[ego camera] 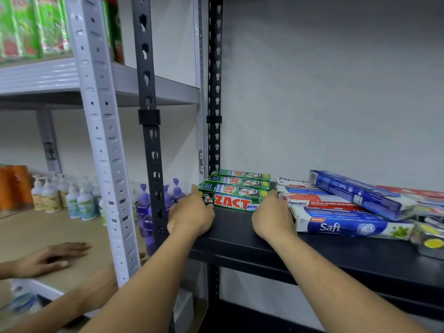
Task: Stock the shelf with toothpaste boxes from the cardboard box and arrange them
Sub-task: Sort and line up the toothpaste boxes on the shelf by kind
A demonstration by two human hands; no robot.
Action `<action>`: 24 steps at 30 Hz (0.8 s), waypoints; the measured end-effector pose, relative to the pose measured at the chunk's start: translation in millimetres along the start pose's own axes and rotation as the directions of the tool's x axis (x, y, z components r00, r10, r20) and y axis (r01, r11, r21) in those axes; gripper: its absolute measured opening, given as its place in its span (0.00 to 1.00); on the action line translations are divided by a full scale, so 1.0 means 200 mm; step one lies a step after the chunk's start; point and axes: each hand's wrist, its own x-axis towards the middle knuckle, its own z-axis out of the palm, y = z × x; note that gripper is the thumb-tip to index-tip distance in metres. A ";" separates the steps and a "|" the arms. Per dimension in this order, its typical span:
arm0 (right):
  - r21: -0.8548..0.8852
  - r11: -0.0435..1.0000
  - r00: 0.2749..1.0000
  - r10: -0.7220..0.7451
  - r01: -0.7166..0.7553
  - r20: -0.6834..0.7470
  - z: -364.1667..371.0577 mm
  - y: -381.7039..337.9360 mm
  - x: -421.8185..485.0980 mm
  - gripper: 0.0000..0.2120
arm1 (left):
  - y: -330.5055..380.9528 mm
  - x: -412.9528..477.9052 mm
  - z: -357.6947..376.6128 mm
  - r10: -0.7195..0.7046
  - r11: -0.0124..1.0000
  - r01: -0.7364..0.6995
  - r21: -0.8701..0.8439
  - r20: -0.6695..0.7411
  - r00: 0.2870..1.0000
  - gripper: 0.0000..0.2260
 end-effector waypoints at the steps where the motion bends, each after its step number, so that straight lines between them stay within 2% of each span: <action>1: -0.001 1.000 1.000 -0.003 0.003 -0.001 0.00 0.00 0.00 0.17 | 0.00 0.00 0.00 -0.003 1.000 0.003 0.005 0.001 1.000 0.28; 5: 0.014 1.000 1.000 -0.005 0.005 0.001 0.00 0.00 0.00 0.18 | 0.00 0.00 0.00 -0.019 1.000 0.019 0.001 0.014 1.000 0.30; 9: 0.026 0.997 0.998 -0.067 0.067 -0.014 0.01 0.01 0.00 0.25 | 0.01 -0.01 -0.01 -0.009 1.000 0.010 -0.016 0.022 1.000 0.30; 16: 0.025 0.992 0.992 -0.122 0.122 -0.004 0.02 0.03 0.00 0.23 | 0.00 -0.02 -0.01 0.069 0.994 -0.069 -0.080 0.004 0.998 0.17; 21: 0.115 0.967 0.973 -0.224 0.230 -0.060 0.01 0.03 -0.06 0.30 | 0.02 -0.06 -0.03 0.087 0.996 -0.087 -0.014 -0.001 0.996 0.24; 24: 0.204 0.933 0.955 -0.292 0.295 -0.047 -0.06 0.06 -0.16 0.31 | 0.01 -0.14 -0.05 0.134 0.988 -0.136 -0.074 -0.031 0.991 0.24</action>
